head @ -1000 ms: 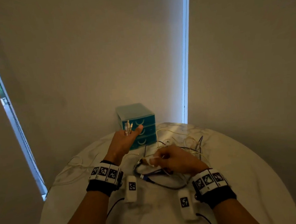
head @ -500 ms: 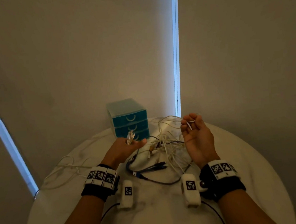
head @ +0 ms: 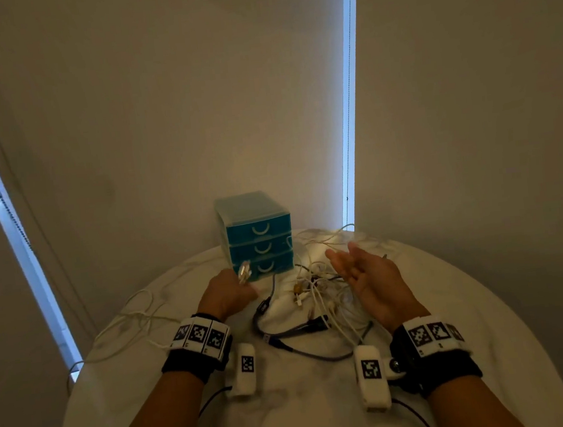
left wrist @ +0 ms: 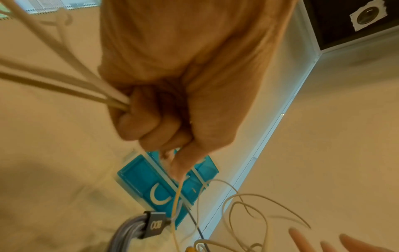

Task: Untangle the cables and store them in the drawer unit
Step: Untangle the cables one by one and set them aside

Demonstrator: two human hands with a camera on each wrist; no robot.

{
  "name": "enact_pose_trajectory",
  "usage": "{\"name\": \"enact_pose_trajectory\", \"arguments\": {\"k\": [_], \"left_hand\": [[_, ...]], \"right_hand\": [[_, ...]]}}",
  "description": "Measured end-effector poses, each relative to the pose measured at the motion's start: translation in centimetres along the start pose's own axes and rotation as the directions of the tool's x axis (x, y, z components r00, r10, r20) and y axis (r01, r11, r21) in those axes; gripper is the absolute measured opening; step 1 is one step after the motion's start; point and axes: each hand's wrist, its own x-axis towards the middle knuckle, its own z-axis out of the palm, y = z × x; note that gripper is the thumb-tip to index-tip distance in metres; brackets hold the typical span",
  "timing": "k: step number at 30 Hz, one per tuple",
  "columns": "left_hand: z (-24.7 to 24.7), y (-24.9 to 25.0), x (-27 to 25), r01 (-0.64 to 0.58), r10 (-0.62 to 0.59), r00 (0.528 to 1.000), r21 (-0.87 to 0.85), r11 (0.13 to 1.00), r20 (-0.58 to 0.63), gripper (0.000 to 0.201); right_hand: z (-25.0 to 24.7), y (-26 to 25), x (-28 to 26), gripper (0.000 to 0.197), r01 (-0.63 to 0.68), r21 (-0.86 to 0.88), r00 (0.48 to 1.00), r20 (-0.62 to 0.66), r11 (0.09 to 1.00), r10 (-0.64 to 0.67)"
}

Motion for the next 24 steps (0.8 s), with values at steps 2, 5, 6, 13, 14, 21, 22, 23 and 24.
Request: {"name": "enact_pose_trajectory", "arguments": {"k": [2, 5, 6, 13, 14, 21, 22, 23, 24], "left_hand": [[-0.3, 0.5, -0.2, -0.083, 0.038, 0.981, -0.238, 0.968, -0.19, 0.028], [-1.1, 1.8, -1.1, -0.239, 0.009, 0.919, -0.541, 0.806, -0.394, 0.021], [-1.4, 2.1, -1.3, -0.279, -0.006, 0.912, -0.63, 0.725, -0.411, 0.014], [-1.4, 4.2, -3.7, -0.397, 0.184, 0.917, -0.758, 0.518, -0.354, 0.016], [-1.4, 4.3, -3.9, -0.407, 0.226, 0.914, -0.762, 0.504, -0.338, 0.018], [-0.7, 4.7, -4.4, -0.489, 0.463, 0.853, -0.684, 0.541, -0.243, 0.012], [-0.6, 4.6, -4.3, -0.489, 0.458, 0.853, -0.687, 0.538, -0.249, 0.012], [-0.6, 4.6, -4.1, -0.485, 0.442, 0.859, -0.691, 0.536, -0.26, 0.012], [-0.7, 4.6, -3.9, -0.474, 0.423, 0.867, -0.696, 0.539, -0.263, 0.014]], "right_hand": [[0.0, 0.1, 0.2, 0.029, 0.078, -0.069, 0.99, -0.109, 0.995, -0.085], [0.2, -0.8, 0.3, 0.024, 0.325, -0.161, 0.916, -0.192, 0.932, -0.353], [0.7, -1.1, -0.2, 0.021, 0.384, -0.18, 0.899, -0.154, 0.906, -0.411], [5.1, 2.0, -3.5, 0.03, 0.454, -0.544, 0.88, 0.399, 0.706, -0.258], [5.0, 2.7, -3.1, 0.038, 0.438, -0.574, 0.889, 0.392, 0.692, -0.238], [3.9, 4.3, -2.0, 0.025, 0.469, -0.675, 0.882, 0.397, 0.569, -0.255], [3.9, 4.1, -2.0, 0.023, 0.474, -0.688, 0.88, 0.382, 0.549, -0.282], [3.8, 3.9, -2.0, 0.022, 0.475, -0.7, 0.88, 0.358, 0.533, -0.313], [3.7, 3.7, -1.8, 0.022, 0.466, -0.703, 0.882, 0.319, 0.538, -0.347]]}}
